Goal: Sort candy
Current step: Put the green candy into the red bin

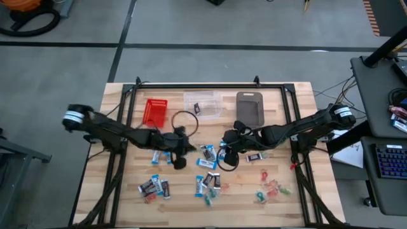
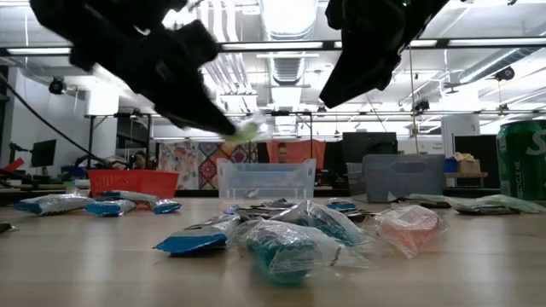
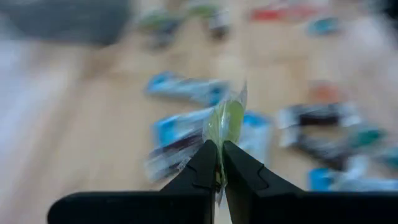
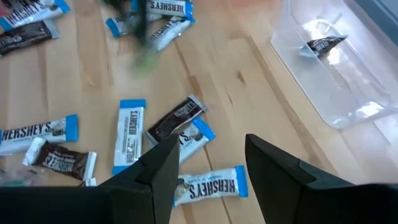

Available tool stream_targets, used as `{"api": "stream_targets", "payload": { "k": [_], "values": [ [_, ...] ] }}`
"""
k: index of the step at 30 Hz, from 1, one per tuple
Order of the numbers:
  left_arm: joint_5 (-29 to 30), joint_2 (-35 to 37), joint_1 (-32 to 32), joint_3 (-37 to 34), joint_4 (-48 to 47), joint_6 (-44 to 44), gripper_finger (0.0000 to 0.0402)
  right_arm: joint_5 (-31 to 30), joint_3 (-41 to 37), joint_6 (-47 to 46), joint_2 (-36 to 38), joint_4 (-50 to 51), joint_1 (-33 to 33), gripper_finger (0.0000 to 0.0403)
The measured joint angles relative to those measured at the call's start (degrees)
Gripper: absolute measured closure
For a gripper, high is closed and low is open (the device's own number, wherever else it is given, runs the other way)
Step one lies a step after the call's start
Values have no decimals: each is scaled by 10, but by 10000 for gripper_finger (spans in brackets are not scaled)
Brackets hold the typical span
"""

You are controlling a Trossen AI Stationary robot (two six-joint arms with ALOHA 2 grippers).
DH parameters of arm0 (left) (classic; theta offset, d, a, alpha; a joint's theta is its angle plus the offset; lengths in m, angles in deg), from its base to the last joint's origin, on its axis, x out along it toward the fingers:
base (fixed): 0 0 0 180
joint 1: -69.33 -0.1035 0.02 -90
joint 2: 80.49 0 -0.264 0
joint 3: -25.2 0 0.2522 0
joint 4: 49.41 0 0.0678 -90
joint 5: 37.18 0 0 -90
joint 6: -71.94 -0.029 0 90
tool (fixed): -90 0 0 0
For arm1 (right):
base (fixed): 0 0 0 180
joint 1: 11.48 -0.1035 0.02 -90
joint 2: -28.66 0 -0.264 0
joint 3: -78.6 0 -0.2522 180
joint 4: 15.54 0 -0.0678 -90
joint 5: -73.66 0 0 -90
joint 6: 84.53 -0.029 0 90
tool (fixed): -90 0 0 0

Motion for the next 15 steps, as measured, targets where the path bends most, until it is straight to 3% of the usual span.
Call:
{"api": "stream_targets", "payload": {
  "k": [4,7,11,15],
  "values": [
    [175,108,-21,0,-219,79,400,0,-2,0,0,-16,0,232],
    [260,175,-63,0,-383,223,401,0,-2,1,0,-30,0,232],
    [281,226,-127,-1,-541,369,401,-1,-2,5,0,-51,0,232],
    [281,239,-166,-1,-566,370,401,0,-2,5,0,-58,0,232]
  ]
}}
